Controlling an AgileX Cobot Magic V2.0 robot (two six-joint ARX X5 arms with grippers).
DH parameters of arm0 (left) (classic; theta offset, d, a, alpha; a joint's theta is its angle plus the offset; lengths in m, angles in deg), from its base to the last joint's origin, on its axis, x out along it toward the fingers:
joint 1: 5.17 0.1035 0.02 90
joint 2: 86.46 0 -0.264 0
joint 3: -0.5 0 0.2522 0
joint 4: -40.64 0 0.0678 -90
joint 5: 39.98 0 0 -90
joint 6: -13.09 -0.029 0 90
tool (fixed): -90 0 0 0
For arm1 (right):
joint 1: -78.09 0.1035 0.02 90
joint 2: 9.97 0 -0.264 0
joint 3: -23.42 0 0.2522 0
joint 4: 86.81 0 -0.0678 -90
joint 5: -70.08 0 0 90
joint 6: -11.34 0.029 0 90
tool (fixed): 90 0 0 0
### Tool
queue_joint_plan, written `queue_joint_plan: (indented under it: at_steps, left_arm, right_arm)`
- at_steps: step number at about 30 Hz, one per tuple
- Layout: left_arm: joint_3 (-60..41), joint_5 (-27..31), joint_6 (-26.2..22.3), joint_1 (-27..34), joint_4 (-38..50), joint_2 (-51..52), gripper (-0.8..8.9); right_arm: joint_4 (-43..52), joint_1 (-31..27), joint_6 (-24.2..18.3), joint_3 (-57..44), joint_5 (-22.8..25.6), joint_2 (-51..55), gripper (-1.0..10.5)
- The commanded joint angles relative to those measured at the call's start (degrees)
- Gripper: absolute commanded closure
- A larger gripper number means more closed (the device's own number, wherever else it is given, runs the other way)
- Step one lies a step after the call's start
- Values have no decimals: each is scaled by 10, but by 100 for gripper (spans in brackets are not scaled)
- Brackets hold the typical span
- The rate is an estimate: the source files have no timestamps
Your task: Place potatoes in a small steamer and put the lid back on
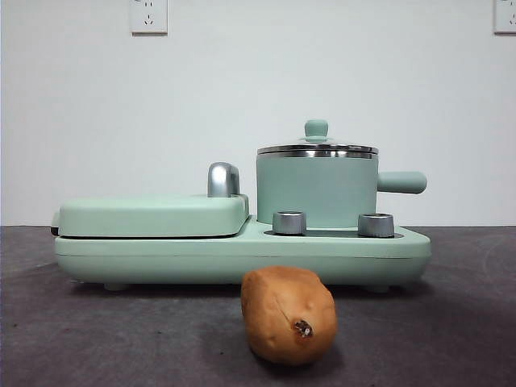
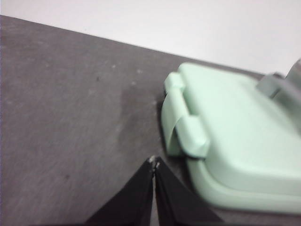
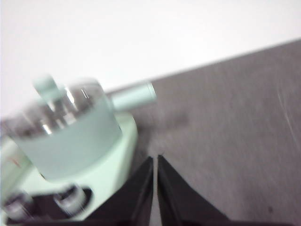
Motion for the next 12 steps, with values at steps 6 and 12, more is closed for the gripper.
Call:
queue_joint_plan:
  at_steps: [6,12]
  left_arm:
    - [146,0,18,-18,-49,-128,801]
    - [284,-46,-1,-41,-114,-256,801]
  right_arm:
    - [-105,0,17,148,-29,-71,935]
    - [-186,0,-28,256,-111,-158,935]
